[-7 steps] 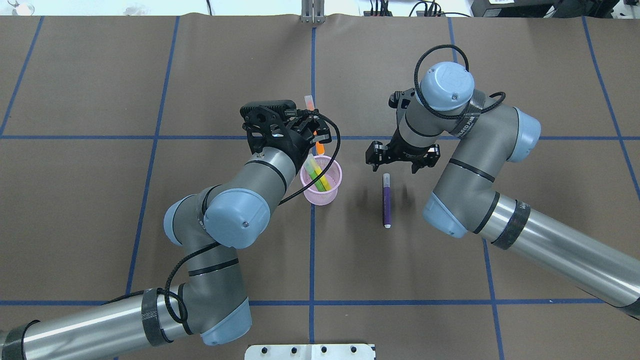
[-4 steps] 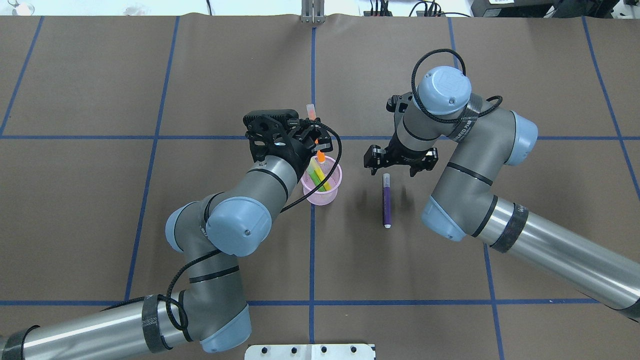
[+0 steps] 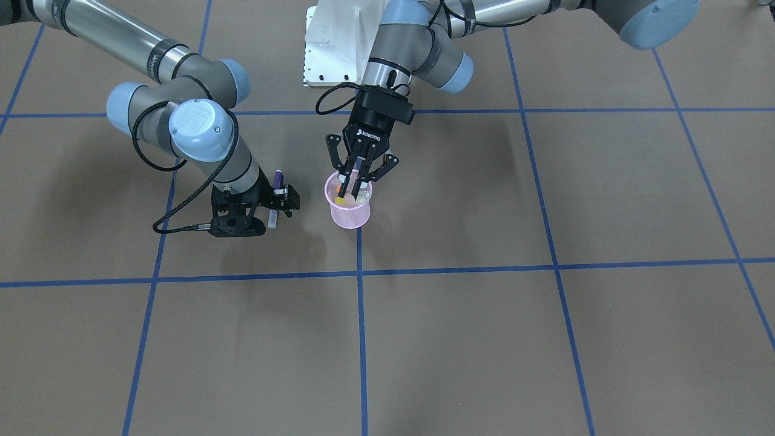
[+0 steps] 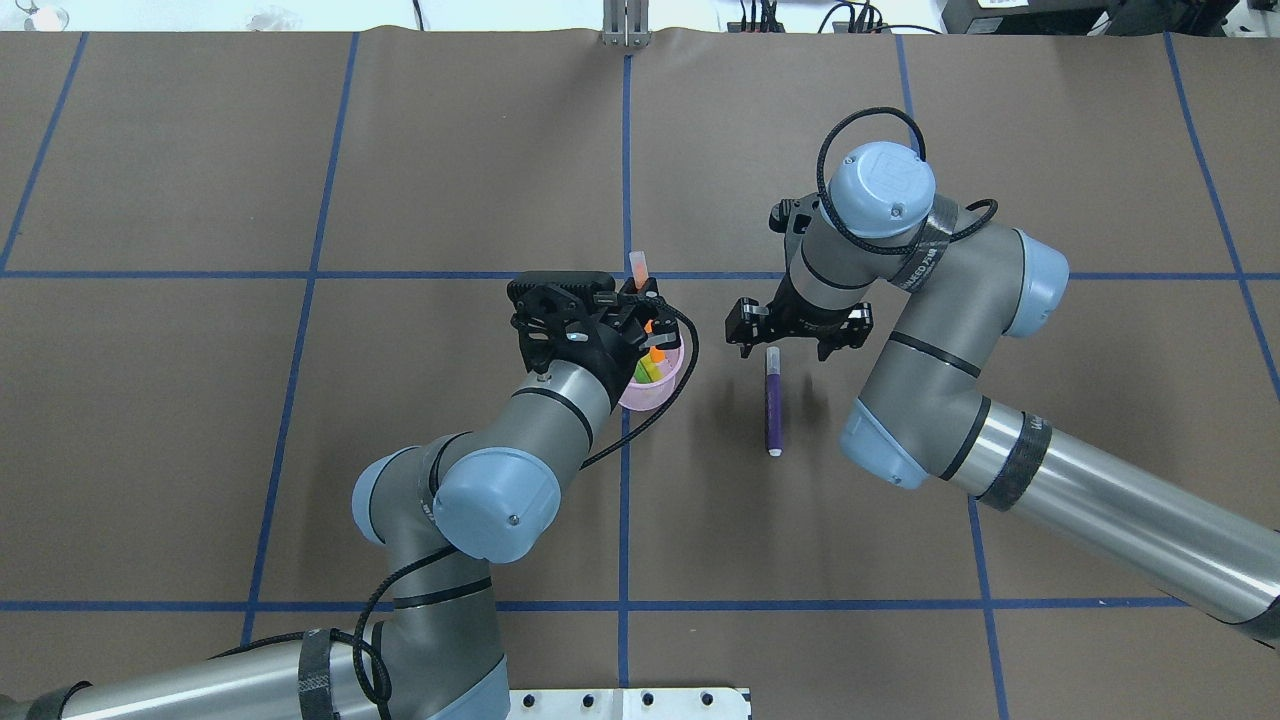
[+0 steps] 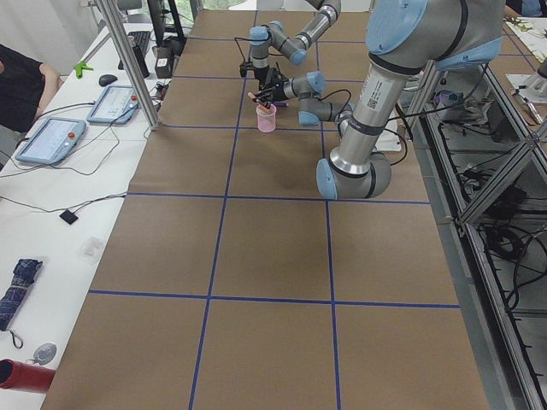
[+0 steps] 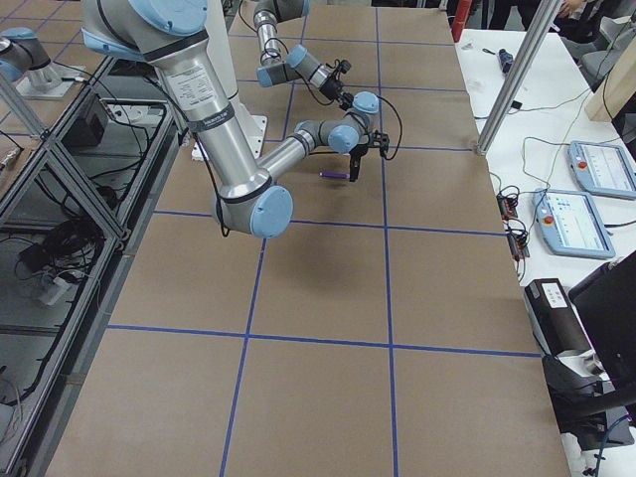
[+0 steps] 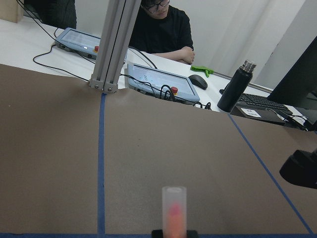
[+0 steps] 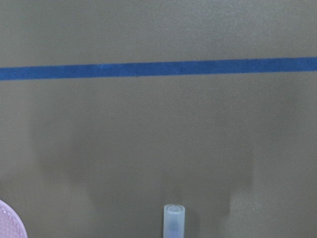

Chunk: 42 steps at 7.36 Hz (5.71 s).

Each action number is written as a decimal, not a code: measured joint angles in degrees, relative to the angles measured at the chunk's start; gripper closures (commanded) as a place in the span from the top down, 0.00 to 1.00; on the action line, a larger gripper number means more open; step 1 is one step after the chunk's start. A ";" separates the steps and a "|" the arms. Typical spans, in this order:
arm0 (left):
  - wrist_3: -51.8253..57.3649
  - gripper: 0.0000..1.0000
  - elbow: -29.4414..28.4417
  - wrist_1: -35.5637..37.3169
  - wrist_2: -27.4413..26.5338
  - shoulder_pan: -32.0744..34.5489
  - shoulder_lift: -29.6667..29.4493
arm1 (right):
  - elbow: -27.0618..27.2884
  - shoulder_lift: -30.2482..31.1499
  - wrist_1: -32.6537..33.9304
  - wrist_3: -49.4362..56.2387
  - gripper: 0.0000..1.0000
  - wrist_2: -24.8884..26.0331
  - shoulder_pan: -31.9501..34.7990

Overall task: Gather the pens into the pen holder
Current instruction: 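Lower orange marker into pink cup with left gripper while right descends to purple marker, then close the right gripper on the purple marker and open the left gripper, then lift purple marker over cup with right gripper while left arm withdraws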

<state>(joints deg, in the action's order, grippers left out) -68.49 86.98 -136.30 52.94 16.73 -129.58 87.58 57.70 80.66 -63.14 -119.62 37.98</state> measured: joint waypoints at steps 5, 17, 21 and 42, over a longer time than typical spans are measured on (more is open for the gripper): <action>1.29 1.00 3.70 -0.23 1.16 0.19 0.05 | -0.82 -0.37 -0.04 -0.38 0.93 0.08 -0.72; 1.52 0.99 6.18 -0.11 4.31 1.46 0.82 | -1.83 -0.58 -0.13 -0.76 0.49 0.18 -1.10; 1.51 0.99 6.18 -0.18 4.35 1.50 1.59 | -1.88 -1.13 -0.06 -0.89 0.48 0.18 -1.46; 10.46 1.00 12.24 11.07 54.93 30.68 25.79 | 12.78 -1.27 -17.70 1.13 0.00 23.31 0.20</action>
<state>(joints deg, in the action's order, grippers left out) -58.03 99.23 -125.23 107.87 47.41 -103.79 100.36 56.43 62.96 -62.01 -96.31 38.18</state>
